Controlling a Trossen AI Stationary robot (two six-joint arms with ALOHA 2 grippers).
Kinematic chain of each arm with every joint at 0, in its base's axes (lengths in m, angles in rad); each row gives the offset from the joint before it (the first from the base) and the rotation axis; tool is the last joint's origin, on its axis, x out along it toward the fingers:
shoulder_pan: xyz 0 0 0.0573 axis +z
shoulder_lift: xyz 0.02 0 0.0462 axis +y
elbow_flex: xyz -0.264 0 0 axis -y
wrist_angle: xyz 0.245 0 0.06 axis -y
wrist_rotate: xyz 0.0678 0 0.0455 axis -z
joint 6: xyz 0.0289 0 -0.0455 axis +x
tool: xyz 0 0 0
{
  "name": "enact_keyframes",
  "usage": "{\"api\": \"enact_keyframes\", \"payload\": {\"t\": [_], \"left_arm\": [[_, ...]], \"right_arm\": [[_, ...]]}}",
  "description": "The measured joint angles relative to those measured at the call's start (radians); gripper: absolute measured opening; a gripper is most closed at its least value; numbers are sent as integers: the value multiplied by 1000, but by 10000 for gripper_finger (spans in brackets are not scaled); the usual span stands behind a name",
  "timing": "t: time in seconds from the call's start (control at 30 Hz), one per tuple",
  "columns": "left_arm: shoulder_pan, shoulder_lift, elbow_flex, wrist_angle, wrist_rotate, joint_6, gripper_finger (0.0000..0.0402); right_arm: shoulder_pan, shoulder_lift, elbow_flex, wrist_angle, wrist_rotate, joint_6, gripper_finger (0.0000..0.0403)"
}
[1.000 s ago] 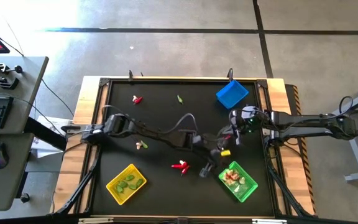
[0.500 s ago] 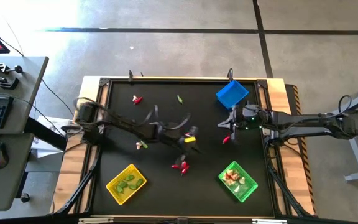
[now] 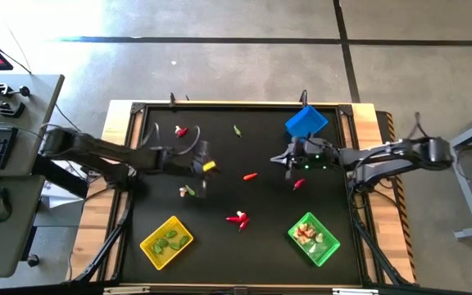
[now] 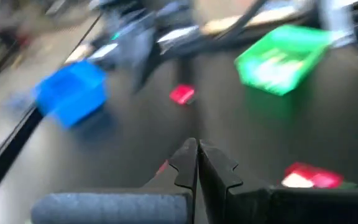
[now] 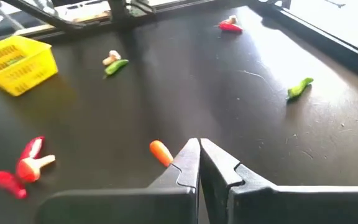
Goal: Sort produce into baskets
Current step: Put the red mushroom into the green bin
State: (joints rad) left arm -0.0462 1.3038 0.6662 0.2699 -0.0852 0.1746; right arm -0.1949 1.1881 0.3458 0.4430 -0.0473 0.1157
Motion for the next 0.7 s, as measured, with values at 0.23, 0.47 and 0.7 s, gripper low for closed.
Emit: {"api": "enact_keyframes", "payload": {"t": [0.23,0.47,0.7], "left_arm": [[229,-161,0,-419,-129,-137,0],[537,-155,0,-612,-202,-181,0],[748,-81,0,-636,-215,-143,15]], "right_arm": [[7,147,0,130,68,25,0],[23,175,0,149,104,25,0],[27,175,0,153,104,42,0]]}}
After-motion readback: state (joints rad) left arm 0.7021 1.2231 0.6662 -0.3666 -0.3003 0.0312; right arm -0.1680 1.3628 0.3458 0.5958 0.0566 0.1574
